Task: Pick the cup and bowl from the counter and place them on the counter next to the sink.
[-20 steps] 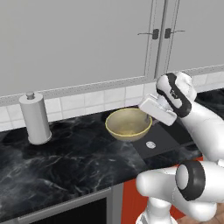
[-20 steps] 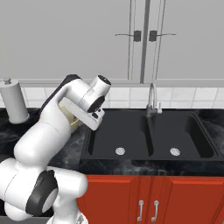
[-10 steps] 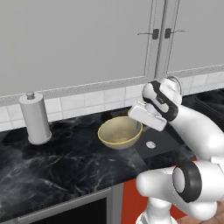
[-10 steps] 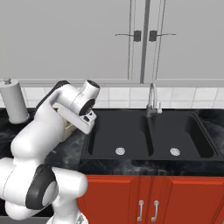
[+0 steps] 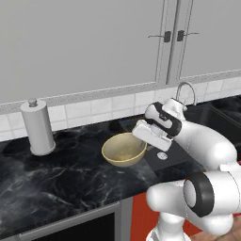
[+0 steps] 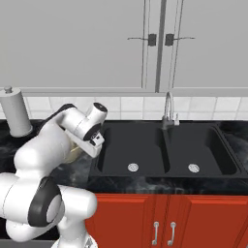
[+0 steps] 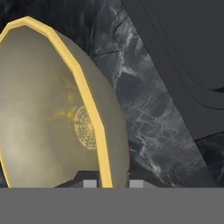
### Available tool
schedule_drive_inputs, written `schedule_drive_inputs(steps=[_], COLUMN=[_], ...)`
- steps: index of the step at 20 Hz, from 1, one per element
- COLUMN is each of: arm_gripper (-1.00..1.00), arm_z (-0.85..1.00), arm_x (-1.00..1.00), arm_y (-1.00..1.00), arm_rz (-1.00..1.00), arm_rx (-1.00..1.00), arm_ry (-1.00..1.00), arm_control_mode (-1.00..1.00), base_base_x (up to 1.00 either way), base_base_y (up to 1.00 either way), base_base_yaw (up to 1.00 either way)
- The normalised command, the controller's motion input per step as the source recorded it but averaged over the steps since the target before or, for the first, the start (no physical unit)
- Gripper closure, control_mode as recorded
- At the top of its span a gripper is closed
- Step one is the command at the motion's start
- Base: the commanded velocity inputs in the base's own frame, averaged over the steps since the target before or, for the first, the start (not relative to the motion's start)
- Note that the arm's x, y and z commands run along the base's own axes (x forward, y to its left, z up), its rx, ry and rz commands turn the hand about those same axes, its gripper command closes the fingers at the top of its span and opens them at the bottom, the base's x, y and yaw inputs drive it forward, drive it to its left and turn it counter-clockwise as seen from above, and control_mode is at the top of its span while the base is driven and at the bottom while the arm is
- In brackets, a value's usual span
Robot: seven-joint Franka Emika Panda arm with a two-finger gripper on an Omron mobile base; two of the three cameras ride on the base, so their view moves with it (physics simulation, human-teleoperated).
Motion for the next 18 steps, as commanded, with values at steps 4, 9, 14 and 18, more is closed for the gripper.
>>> schedule_drive_inputs(steps=[4, 9, 14, 18], arm_gripper=[1.00, 1.00, 1.00, 1.00], arm_z=[-0.26, -0.37, -0.39, -0.18], arm_x=[0.54, 0.37, 0.13, 0.03], arm_y=[0.00, 0.00, 0.00, -0.01], arm_rz=[-0.16, -0.14, -0.06, -0.04], arm_rx=[0.00, 0.00, 0.00, 0.00], arm_ry=[0.00, 0.01, 0.02, 0.06], arm_control_mode=[-1.00, -1.00, -1.00, -1.00], base_base_x=[0.00, 0.00, 0.00, 0.00], base_base_y=[0.00, 0.00, 0.00, 0.00], base_base_yaw=[0.00, 0.00, 0.00, 0.00])
